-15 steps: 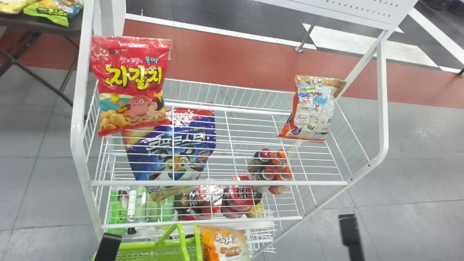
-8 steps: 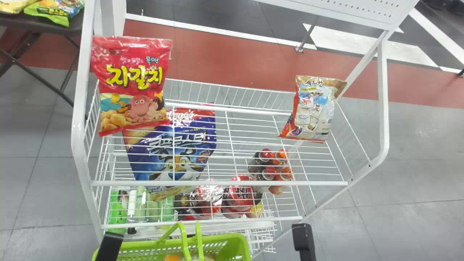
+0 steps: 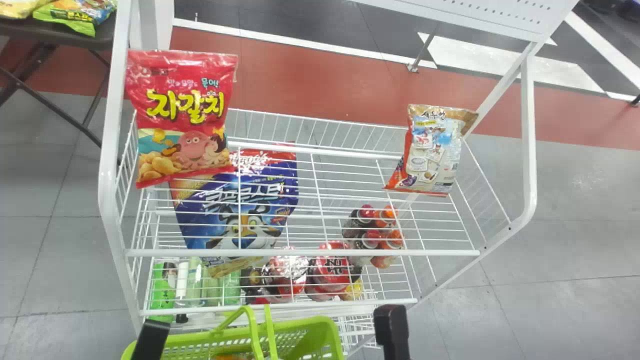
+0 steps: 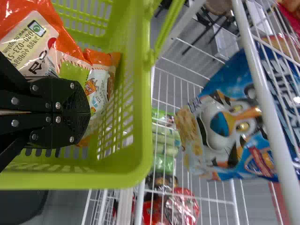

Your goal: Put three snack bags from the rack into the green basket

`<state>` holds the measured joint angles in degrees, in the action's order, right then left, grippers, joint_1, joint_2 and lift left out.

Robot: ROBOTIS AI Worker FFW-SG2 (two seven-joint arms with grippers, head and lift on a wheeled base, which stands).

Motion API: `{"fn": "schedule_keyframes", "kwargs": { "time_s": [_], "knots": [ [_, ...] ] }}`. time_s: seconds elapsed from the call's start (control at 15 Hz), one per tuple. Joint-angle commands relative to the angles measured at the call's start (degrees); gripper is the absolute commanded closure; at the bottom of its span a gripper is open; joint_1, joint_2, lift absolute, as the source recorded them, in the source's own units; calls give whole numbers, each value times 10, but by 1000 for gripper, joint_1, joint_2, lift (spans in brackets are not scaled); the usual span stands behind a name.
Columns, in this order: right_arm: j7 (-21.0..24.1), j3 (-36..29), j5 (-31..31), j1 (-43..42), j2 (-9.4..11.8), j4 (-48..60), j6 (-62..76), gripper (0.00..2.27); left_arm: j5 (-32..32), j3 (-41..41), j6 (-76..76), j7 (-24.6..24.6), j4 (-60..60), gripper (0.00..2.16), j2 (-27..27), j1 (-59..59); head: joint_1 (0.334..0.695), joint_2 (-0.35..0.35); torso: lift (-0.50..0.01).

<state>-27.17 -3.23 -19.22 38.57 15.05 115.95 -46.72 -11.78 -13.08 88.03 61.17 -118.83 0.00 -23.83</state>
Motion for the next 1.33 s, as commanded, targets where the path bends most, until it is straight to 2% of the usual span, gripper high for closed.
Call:
{"fn": "schedule_keyframes", "kwargs": {
  "time_s": [0.0, 0.13, 0.2, 0.4, 0.67, 0.93, 1.13, 1.27],
  "knots": [
    [-7, 2, -8, 5, 2, 9, -19, 1609, -1, 2, 0, 1, 0, 1568, -1, -1, 695, -350, 0],
    [-17, -29, -29, 15, 1, 41, -56, 157, -1, 2, 0, 2, 0, 1568, -1, -2, 695, -350, 0],
    [-28, -55, -51, 21, 0, 58, -83, -2, -1, 2, -2, 2, 0, 1568, -1, -2, 695, -350, 0],
    [-71, -137, -112, 24, -16, 93, -146, 43, -1, 2, -4, 2, 0, 1568, -1, -2, 695, -350, 0],
    [-83, -210, -134, 0, -37, 116, -119, 43, 1, -8, -4, -4, 0, 1568, -1, -2, 695, -350, 0],
    [-68, -243, -127, -82, -48, 72, 25, 87, 3, -14, -5, -7, -1, 1568, -1, -7, 695, -350, 0],
    [-41, -240, -94, -148, -47, 31, 91, 87, 3, -13, -9, -7, -2, 1568, -1, -13, 695, -350, 0],
    [-17, -220, -60, -182, -37, -3, 162, 87, 3, -15, -9, -8, -2, 1568, -1, -14, 695, -350, 0]
  ]
}}
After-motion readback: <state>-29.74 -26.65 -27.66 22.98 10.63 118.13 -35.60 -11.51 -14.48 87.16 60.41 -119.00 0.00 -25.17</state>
